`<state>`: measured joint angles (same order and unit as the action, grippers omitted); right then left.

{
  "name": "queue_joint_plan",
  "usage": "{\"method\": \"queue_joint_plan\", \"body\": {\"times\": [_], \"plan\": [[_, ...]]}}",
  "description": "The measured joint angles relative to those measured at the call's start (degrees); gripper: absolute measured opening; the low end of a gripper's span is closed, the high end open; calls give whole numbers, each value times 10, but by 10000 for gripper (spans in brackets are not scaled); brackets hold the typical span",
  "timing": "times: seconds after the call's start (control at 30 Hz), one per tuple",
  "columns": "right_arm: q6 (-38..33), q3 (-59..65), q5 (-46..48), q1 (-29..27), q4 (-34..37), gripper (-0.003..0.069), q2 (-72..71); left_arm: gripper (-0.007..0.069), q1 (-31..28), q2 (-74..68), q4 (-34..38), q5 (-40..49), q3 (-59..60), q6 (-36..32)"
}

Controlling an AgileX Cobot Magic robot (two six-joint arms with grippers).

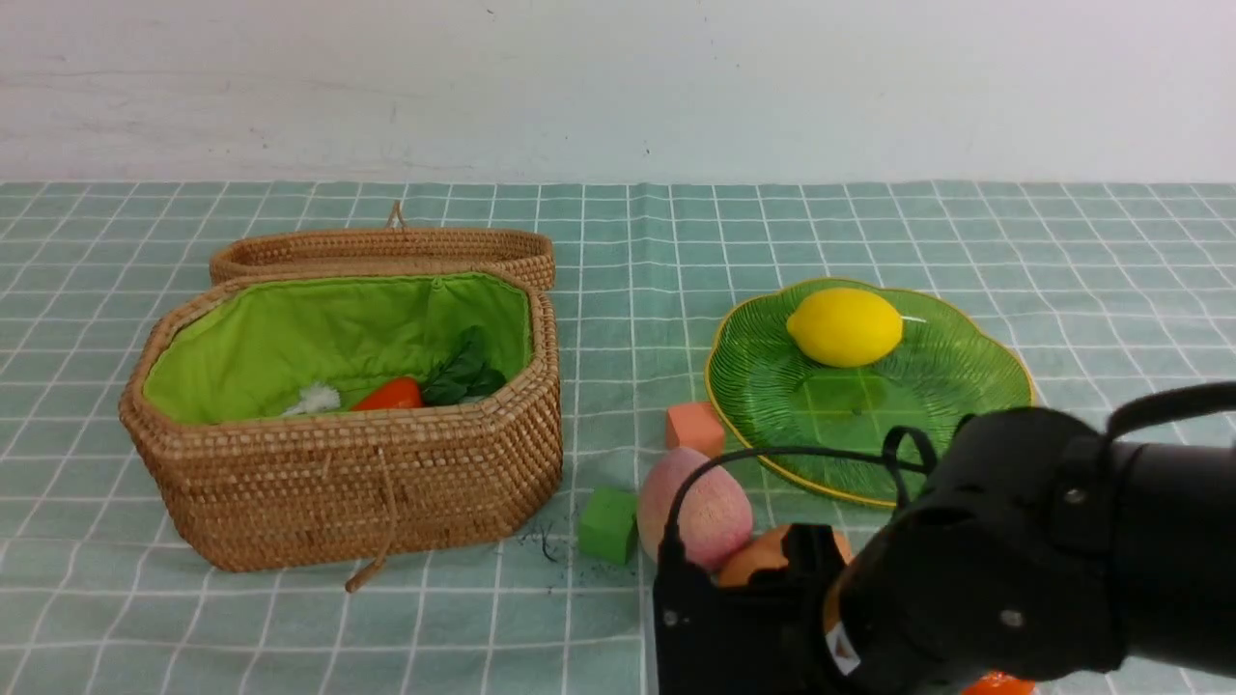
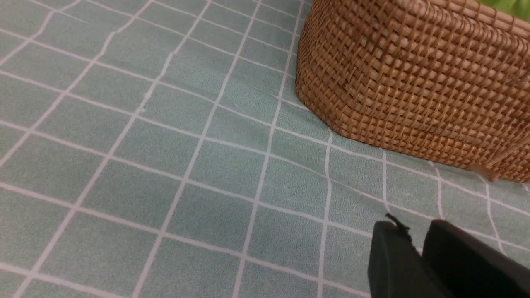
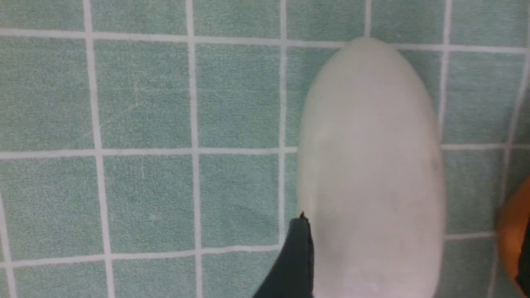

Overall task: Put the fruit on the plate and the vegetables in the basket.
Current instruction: Take a daikon with your right arm and place it on the basket on the left.

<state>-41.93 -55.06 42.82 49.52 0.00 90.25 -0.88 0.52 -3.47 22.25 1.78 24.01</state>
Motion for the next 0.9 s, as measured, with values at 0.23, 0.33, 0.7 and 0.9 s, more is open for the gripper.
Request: {"method": "queue_joint_plan", "body": {"times": [0.23,0.33,0.7,0.9], "plan": [[10,-1,-8,0,-16,655,87,121,0,0,0,0,0,0],[11,-4,1,0,-16,582,103,124,0,0,0,0,0,0],[5,-114,114,1,-6,511,94,135,0,0,0,0,0,0],[0,-280,178,-1,20,511,92,145,0,0,0,0,0,0]]}}
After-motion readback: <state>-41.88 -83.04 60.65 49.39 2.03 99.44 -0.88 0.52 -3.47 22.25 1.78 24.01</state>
